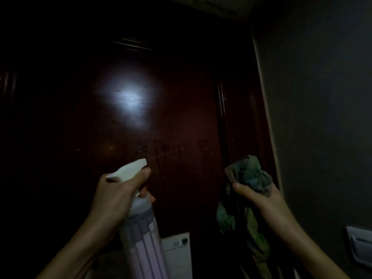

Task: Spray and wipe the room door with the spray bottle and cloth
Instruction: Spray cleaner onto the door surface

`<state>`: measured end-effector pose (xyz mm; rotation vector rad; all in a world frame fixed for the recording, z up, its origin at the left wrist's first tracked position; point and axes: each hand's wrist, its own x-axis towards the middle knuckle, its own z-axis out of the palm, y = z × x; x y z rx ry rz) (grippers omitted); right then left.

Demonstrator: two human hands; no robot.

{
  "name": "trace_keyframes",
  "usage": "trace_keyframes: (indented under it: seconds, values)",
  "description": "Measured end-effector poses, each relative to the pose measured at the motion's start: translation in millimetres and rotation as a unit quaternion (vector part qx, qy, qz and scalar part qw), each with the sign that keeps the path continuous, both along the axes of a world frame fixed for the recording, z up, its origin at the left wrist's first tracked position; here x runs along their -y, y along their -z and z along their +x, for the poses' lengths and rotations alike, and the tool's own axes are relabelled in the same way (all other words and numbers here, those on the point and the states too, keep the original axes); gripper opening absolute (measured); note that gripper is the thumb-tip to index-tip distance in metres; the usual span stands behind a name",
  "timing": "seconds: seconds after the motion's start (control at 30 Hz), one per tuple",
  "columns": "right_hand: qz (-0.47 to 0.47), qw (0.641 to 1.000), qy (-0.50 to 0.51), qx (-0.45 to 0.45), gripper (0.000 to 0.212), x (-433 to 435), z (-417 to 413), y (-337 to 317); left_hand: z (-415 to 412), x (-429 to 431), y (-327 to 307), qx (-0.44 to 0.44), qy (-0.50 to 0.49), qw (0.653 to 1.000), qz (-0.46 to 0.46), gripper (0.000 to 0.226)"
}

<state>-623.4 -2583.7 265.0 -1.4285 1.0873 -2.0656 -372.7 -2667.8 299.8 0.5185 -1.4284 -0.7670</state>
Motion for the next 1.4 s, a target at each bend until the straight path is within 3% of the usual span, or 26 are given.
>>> trace_keyframes:
  seconds: [0.43, 0.6, 0.77, 0.9, 1.1, 1.4]
  values:
    - [0.023, 0.999, -0.008, 0.033, 0.034, 10, -76, 21, -72, 7, 9, -0.037, -0.009, 0.998, 0.042, 0.014]
    - [0.031, 0.999, -0.006, 0.042, 0.038, 10, -88, 27, -77, 1, 25, -0.015, -0.039, 0.999, 0.028, 0.015]
    - [0.026, 0.998, -0.019, 0.06, 0.026, 8, -90, 30, -71, -6, 41, 0.001, -0.02, 0.999, 0.041, 0.028]
    - [0.034, 0.996, -0.03, 0.076, 0.041, 9, -89, 39, -68, -10, 55, 0.009, -0.028, 0.999, 0.044, 0.019]
    - [0.037, 0.995, -0.035, 0.089, 0.044, 12, -88, 50, -54, -15, 75, 0.05, -0.056, 0.995, 0.062, 0.009]
    - [0.057, 0.994, -0.038, 0.084, 0.049, 21, -87, 73, -45, -13, 107, 0.109, -0.078, 0.985, 0.105, 0.023]
